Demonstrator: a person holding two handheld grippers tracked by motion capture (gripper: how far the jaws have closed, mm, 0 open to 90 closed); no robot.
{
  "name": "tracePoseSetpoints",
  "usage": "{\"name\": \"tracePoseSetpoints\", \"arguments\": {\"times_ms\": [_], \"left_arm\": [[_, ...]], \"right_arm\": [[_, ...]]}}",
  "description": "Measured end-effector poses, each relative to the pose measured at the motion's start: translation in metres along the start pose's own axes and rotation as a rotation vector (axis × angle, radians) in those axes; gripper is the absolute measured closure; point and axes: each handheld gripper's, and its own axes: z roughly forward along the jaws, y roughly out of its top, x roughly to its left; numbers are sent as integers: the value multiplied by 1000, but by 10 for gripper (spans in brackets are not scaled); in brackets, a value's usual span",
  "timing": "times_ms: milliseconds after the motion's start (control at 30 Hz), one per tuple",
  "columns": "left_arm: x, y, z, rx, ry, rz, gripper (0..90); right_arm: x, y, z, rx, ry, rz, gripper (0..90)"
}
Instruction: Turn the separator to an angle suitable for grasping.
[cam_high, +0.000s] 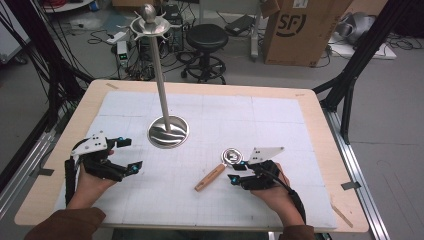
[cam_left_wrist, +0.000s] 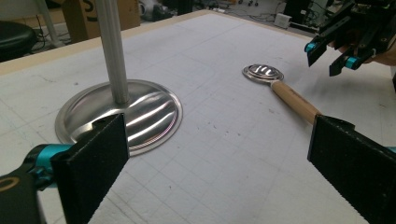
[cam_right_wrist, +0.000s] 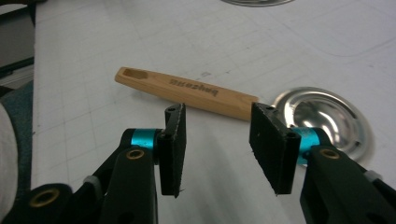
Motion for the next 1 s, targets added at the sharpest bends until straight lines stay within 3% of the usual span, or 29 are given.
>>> {"name": "tracePoseSetpoints", "arguments": {"times_ms": [333, 600, 1000], "left_arm": [[0, 0, 0, -4, -6, -2, 60], [0, 0, -1, -3, -6, 1, 60], [1, 0, 0, -1, -5, 0, 60]], "right_arm": [[21, 10, 34, 71, 59, -74, 717], [30, 12, 50, 123, 96, -96, 820], [30, 19, 67, 145, 75, -114, 853]]}}
